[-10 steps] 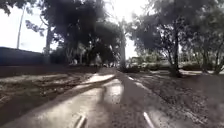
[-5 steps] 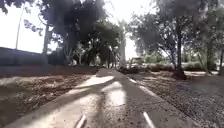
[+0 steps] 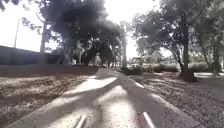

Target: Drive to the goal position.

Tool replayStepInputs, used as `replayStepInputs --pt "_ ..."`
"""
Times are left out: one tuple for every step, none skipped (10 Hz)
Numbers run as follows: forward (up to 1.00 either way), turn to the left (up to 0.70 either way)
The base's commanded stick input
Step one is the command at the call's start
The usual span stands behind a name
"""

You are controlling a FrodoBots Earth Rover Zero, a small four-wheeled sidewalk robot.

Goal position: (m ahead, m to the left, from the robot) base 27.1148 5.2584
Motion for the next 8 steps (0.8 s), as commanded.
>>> replayStepInputs --pt "0.00 0.00" --pt "0.00 0.00" --pt "0.00 0.00" --pt "0.00 -0.85" --pt "0.00 -0.85" --pt "0.00 -0.85" --pt "0.00 0.00" --pt "0.00 0.00"
